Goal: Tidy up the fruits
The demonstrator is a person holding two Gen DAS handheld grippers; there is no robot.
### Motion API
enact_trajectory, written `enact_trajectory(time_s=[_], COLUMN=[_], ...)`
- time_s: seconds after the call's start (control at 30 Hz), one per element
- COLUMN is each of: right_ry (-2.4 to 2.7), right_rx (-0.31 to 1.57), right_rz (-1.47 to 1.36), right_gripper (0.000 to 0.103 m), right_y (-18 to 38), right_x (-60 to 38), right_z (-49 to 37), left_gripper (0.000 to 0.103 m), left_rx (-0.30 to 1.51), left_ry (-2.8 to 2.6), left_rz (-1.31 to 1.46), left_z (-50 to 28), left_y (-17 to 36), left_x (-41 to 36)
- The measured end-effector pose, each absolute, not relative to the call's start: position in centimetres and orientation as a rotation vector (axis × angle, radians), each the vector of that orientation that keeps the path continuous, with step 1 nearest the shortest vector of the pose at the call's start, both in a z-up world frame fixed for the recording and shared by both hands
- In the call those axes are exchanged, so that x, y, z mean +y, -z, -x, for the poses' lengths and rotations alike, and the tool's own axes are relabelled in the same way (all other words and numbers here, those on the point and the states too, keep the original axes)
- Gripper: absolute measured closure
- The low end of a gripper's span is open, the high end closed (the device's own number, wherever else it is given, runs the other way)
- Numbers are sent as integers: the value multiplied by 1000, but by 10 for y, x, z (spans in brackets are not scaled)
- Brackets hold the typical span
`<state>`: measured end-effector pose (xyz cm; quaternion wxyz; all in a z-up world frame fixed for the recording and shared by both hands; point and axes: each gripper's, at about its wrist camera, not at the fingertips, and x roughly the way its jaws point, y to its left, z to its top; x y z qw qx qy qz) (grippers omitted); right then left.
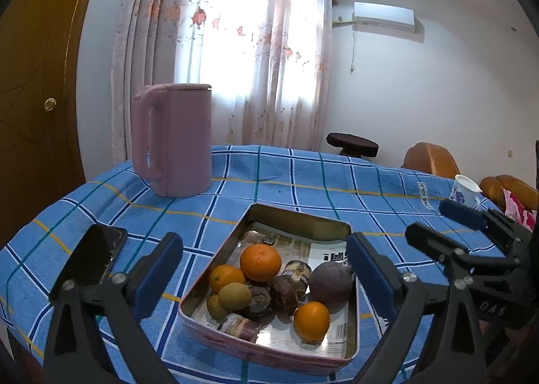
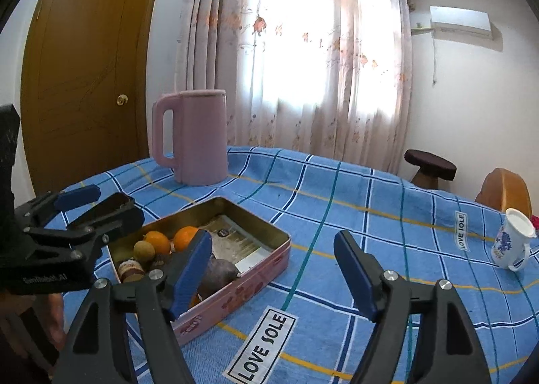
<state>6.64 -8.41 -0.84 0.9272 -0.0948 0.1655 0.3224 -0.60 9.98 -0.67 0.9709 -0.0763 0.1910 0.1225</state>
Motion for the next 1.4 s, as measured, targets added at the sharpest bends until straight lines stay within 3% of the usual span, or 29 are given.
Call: enact_trajectory(time_s=[1.4], right_ry=[-631], right_rx=[286], right_rz=[169], right_gripper=[25], right_y=[1], right_x=[-101], right_z=[-50], left_gripper=[0], left_rx=[365], left_ry=[-261], left_rz=[96], left_z=[14], left_y=[-3], left_x=[86])
